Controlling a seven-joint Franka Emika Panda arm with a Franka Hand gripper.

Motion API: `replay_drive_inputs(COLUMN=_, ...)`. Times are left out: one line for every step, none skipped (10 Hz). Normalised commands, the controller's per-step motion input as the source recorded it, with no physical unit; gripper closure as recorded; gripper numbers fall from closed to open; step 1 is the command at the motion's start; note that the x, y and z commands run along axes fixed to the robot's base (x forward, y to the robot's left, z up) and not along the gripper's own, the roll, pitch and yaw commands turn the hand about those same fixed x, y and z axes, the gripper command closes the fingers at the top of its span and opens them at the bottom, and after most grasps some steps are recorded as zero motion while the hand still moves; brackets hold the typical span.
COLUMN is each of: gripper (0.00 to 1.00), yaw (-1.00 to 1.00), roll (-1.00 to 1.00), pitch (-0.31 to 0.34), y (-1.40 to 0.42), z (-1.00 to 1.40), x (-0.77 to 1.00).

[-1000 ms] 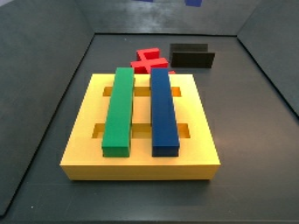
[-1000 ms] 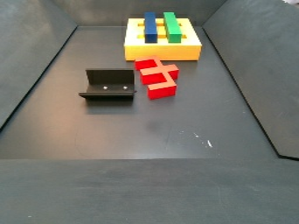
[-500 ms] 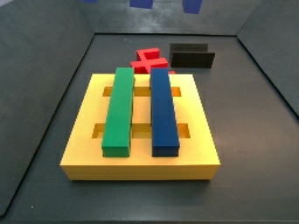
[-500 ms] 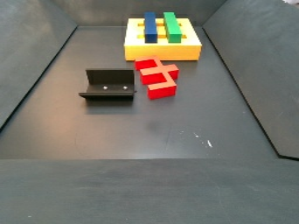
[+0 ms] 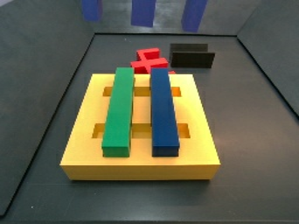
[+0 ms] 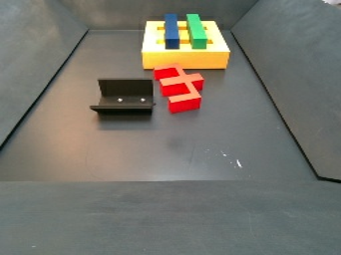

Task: Pick up the purple object. Move up. Place the purple object on the fixture. Regrasp the purple object. Move to above the board. Insert the purple object.
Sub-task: Insert the purple object.

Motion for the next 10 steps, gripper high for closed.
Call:
replay_drive_inputs(gripper=1.00, yaw=0.07, roll=-0.10, pitch=-0.047, y=-0.39, z=-0.13, x=0.00)
replay_drive_inputs(gripper=1.00, yaw=0.11, roll=-0.16, pitch=-0.070, y=-0.39, z=-0.23, x=-0.06)
replay_drive_inputs(gripper=1.00, yaw=0.07, roll=-0.15, pitch=-0.061, y=-0.44, z=-0.24, x=0.00)
replay_drive_inputs(gripper=1.00, yaw=0.01, roll=-0.09, pitch=-0.077, y=-0.41, z=-0.22, x=0.00)
replay_drive_inputs(gripper=1.00, yaw=0.00, roll=-0.01, pitch=-0.093, y=-0.40, z=-0.18, x=0.00)
replay_drive_inputs(gripper=1.00, yaw=0.02, roll=0.00, pitch=-0.090, y=-0.36, z=-0.18, x=0.00)
replay_drive_inputs(gripper=1.00, yaw=0.05, roll=-0.01, pitch=-0.077, y=-0.32, z=-0.15, x=0.00)
replay_drive_inputs(gripper=1.00, yaw=0.09, roll=0.00, pitch=-0.079, y=-0.28, z=-0.13, x=0.00)
replay_drive_inputs(gripper=1.00, yaw=0.14, roll=0.00, pitch=-0.104, y=-0.16, z=-0.10, x=-0.12)
replay_drive_inputs(gripper=1.00, yaw=0.15, roll=0.00, pitch=-0.109, y=-0.11, z=-0.07, x=-0.14)
